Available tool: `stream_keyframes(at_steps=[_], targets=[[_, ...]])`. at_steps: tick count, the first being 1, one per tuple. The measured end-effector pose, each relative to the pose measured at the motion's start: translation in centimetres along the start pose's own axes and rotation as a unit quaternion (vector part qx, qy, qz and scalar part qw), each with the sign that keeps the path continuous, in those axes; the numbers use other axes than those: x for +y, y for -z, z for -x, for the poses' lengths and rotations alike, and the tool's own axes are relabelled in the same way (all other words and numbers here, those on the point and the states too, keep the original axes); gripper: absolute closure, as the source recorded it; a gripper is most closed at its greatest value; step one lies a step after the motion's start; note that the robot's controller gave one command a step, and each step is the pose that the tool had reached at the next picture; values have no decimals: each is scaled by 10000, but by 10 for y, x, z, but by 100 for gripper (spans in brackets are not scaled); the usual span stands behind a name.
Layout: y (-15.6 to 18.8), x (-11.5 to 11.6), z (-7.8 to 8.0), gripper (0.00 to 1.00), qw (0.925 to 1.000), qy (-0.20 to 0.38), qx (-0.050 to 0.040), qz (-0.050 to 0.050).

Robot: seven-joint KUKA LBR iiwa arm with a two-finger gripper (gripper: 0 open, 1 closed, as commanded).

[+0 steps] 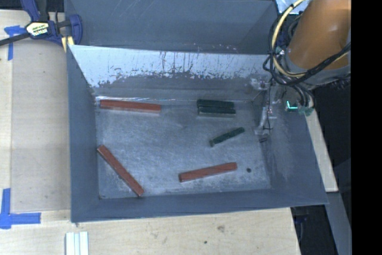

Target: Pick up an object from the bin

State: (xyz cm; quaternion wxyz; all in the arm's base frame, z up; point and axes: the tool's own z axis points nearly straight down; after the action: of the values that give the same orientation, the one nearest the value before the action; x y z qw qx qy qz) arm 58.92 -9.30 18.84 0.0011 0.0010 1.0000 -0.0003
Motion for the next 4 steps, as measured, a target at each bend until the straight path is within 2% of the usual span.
stream_keyframes(at_steps=[1, 2, 3, 4], targets=[[1, 0, 1, 0, 10000, 7, -9, -1], [-33, 8, 7, 0, 9991, 412, -34, -7], [-72, 31, 0, 0, 9995, 329, -15, -3], [-112, -4, 37, 100, 9997, 215, -72, -5]])
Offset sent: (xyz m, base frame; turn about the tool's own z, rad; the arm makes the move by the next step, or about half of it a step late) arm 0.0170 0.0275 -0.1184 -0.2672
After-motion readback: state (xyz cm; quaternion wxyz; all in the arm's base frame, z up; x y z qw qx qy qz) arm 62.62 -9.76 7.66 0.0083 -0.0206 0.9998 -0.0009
